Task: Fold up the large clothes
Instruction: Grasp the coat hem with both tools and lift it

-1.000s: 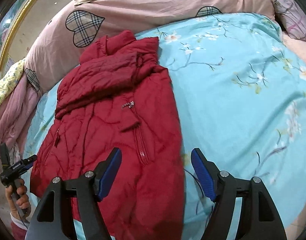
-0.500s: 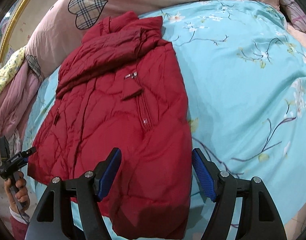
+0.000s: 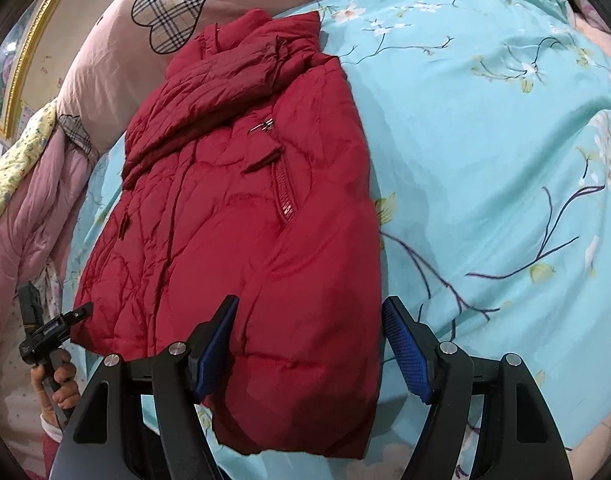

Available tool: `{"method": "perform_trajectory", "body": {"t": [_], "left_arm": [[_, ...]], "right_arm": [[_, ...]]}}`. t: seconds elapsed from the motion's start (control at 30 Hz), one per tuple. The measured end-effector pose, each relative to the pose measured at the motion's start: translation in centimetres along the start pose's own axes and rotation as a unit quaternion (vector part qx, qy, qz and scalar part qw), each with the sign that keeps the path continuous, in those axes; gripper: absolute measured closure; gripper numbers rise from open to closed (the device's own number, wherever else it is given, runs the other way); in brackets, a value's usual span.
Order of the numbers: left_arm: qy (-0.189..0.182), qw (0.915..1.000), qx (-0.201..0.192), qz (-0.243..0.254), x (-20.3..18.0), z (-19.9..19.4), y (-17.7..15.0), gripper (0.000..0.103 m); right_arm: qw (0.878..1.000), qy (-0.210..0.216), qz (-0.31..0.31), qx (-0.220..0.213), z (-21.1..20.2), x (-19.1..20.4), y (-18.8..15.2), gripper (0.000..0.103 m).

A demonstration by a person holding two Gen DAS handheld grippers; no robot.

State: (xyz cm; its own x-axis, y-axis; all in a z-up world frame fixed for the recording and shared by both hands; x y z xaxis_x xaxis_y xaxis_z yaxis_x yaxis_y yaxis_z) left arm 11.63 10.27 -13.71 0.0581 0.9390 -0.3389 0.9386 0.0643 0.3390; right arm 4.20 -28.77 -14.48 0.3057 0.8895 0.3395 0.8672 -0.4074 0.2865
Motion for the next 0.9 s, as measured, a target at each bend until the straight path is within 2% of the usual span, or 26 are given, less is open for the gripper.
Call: {"method": "perform_trajectory", "body": {"t": [0.27, 0.37, 0.47, 0.6, 0.7, 0.9], "left_arm": [[-0.019, 0.9998, 0.008, 0.001, 0.2, 0.4, -0.3, 0.034], [-0.023, 0.9997, 0.011, 0.002, 0.1, 0.6, -0.5, 0.038], [-0.031, 0.9994, 0.012, -0.001, 0.0, 0.9, -0.6, 0.047], [-0.047, 0.9988, 0.012, 0.001, -0.4, 1.1, -0.7, 0.068], [-0.048, 0.9988, 0.005, 0.009, -0.9, 0.9, -0.7, 0.078], [-0.044, 0.9985, -0.015, 0.03, -1.5, -0.8, -1.1, 0.083]], "right_arm": [[0.999, 0.039, 0.021, 0.005, 0.5, -0.6, -0.4, 0.039], [0.999, 0.042, 0.017, 0.007, 0.7, -0.3, -0.5, 0.044], [0.999, 0.039, 0.012, 0.005, 0.7, -0.2, -0.5, 0.049], [0.999, 0.039, 0.006, 0.0, 0.6, -0.2, -0.6, 0.059], [0.999, 0.046, 0.006, -0.003, 0.4, -0.1, -0.7, 0.067], [0.998, 0.058, -0.004, -0.009, -0.3, 0.4, -0.9, 0.075]]}}
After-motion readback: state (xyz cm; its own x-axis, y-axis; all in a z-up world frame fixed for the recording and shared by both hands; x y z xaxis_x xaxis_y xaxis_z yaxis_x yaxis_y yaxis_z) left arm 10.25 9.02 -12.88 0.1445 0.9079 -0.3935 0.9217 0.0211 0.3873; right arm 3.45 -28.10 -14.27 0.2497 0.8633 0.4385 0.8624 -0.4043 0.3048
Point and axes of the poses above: each gripper's, at about its wrist camera, not at the fingertips, and z roughly the way its jaws point, x to its left, y to its top, the point moved 7 cm from there along z, roughly the way its jaws point, and after that the axes turned 4 degrees about x, right-handed, at the moved point
